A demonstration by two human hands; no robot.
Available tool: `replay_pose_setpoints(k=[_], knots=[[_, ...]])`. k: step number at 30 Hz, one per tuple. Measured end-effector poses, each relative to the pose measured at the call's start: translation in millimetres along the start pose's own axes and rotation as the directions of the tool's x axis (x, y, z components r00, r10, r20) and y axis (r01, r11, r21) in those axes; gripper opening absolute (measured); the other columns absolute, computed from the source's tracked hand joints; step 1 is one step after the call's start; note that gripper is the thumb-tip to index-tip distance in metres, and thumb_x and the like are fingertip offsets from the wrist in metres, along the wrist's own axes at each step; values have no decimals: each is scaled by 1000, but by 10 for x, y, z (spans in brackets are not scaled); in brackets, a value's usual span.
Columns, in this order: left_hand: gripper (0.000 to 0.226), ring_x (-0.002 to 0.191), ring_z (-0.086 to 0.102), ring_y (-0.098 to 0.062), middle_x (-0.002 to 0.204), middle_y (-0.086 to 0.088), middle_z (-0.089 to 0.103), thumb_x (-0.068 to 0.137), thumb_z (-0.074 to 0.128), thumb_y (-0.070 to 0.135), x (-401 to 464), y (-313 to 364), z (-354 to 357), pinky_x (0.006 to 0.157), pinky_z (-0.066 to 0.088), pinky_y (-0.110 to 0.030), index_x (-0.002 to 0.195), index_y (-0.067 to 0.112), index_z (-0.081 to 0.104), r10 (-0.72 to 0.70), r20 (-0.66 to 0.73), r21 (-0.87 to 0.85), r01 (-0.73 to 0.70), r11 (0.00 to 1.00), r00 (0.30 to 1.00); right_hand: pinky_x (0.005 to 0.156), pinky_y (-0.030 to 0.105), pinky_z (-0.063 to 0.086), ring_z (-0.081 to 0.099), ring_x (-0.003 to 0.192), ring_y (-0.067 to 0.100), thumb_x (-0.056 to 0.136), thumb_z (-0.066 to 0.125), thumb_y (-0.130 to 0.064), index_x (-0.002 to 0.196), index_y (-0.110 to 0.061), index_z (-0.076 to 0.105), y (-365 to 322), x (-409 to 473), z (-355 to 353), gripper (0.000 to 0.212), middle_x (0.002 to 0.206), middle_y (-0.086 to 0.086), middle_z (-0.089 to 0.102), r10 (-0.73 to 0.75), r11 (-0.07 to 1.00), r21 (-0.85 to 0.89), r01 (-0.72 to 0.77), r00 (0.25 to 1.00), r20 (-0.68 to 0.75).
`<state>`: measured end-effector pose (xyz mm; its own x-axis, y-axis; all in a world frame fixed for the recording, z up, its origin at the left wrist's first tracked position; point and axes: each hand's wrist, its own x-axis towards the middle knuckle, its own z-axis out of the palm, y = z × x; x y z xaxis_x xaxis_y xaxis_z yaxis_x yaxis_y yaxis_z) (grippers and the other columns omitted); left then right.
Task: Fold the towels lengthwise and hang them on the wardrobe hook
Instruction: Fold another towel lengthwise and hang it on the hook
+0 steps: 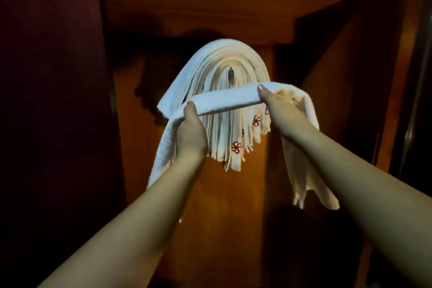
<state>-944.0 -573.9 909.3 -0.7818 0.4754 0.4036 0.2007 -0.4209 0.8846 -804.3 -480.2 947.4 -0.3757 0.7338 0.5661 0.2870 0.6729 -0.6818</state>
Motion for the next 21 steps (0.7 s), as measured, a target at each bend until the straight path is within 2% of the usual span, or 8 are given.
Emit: replay_pose_setpoints(k=[2,5,7,9,13,15,19,21], knots=[[57,94,67,-24,93,-8,73,89,34,59,196,81,35,84,54,-41,107,17,68,77,5,109,-78,991,997,116,48,31,56,121,23,83,22,-86,136,-19,57,78,176,-33,92,123,6,65,59,995,83,-62,998,37],[41,74,62,-25,72,-10,65,99,37,39,459,165,27,69,46,-39,78,17,65,203,-20,199,-195,960,979,116,48,33,54,128,20,53,24,-106,139,-27,56,373,472,-34,121,137,4,61,47,981,186,-58,997,60],[35,82,62,-23,80,-8,66,98,39,39,667,252,77,77,49,-38,82,19,64,265,2,191,-261,946,964,114,47,36,58,123,20,69,31,-97,135,-23,57,449,691,-100,103,130,6,65,75,962,257,-90,995,66],[40,106,59,-20,108,-5,65,100,39,46,865,320,100,98,45,-37,114,18,64,264,48,248,-268,931,963,108,41,43,66,107,17,91,36,-76,123,-19,63,424,832,-150,71,109,5,73,108,939,320,-128,991,80],[73,120,57,-15,123,0,66,88,38,77,1327,529,224,113,37,-40,125,20,64,287,158,324,-324,889,945,107,32,42,63,105,11,93,48,-66,113,-23,66,365,1398,-252,51,106,-3,70,117,920,382,-88,992,-53],[65,120,55,-9,124,3,63,94,38,69,1528,638,269,115,34,-33,127,18,62,298,222,356,-362,861,928,105,30,43,62,103,12,96,49,-60,115,-19,64,283,1666,-295,48,103,-1,70,88,912,407,-59,995,-54],[32,67,57,15,80,17,61,99,47,51,1855,837,403,68,40,-4,82,28,62,456,147,441,-471,764,878,84,27,46,63,88,14,98,46,-57,114,-17,55,164,2128,-329,43,90,-1,64,62,887,460,-27,996,-61],[30,57,55,20,73,19,60,99,49,48,2010,900,517,59,39,0,79,30,62,474,115,433,-474,767,873,88,25,42,64,104,18,99,46,-56,131,-17,56,135,2362,-362,52,115,2,67,12,912,409,31,995,-104]])
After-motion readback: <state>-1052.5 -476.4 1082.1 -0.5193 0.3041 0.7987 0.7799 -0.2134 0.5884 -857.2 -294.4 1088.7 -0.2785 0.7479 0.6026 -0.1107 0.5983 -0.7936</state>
